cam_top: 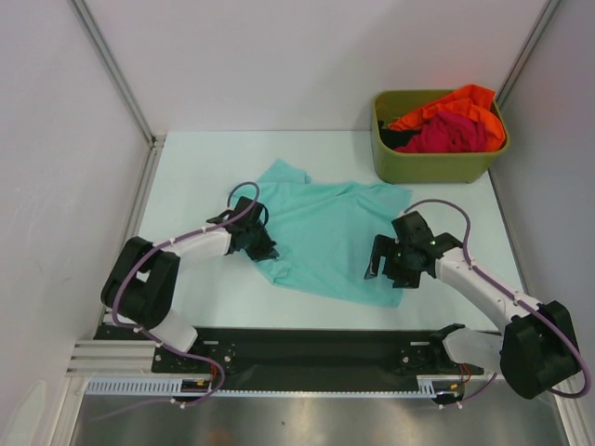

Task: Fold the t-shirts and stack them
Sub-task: Flatten the tshirt out

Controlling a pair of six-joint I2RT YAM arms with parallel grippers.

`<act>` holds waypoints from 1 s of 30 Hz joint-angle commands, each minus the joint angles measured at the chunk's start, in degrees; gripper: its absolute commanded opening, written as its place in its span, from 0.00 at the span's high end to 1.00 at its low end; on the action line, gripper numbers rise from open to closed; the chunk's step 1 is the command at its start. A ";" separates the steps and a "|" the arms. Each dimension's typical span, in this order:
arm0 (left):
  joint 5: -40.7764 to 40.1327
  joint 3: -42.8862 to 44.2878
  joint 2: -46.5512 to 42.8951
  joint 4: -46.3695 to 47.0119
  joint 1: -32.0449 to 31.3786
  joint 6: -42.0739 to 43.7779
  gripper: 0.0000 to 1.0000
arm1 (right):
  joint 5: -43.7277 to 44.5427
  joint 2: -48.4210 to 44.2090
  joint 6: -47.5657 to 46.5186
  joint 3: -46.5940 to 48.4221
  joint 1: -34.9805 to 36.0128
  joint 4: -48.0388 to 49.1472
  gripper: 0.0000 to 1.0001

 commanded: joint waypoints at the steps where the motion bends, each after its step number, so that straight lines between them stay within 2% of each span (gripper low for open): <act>1: 0.80 2.44 -0.87 -0.14 0.31 1.07 1.00 | 4.60 -1.71 11.46 -2.94 -2.88 -4.34 0.17; 3: -1.05 3.40 -2.80 -2.25 0.22 2.21 1.00 | 4.00 -3.21 15.53 -5.14 -7.18 -7.07 0.19; 5: -3.25 4.28 -6.05 -5.32 0.31 4.40 1.00 | -0.30 -7.24 17.91 -9.00 -12.00 -7.17 0.18; 9: -3.96 4.20 -11.15 -6.75 0.40 7.92 0.99 | -1.81 -16.91 21.43 -12.53 -16.94 -7.60 0.18; 12: -1.94 3.76 -13.70 -6.04 0.31 10.21 1.00 | -0.23 -20.44 21.61 -12.18 -18.53 -10.68 0.18; 14: -0.80 3.15 -15.62 -5.25 0.31 10.82 1.00 | -2.59 -20.62 22.84 -13.93 -18.53 -10.25 0.23; 15: -0.97 2.62 -16.42 -4.99 0.31 11.00 1.00 | -3.82 -20.36 23.97 -15.07 -18.53 -9.37 0.27; 16: -1.06 2.27 -17.39 -4.99 0.31 11.09 1.00 | -5.92 -20.18 24.60 -16.13 -18.53 -8.23 0.41; 19: -1.94 2.18 -20.73 -5.69 0.22 12.32 1.00 | -8.31 -19.48 25.30 -19.21 -18.53 -3.66 0.60; 24: -2.03 2.44 -23.72 -7.09 0.22 13.73 1.00 | -5.50 -19.83 23.20 -19.03 -18.45 -4.88 0.58; 30: -1.15 2.79 -24.16 -7.62 0.22 13.64 1.00 | -7.08 -18.34 25.30 -22.37 -18.45 0.30 0.53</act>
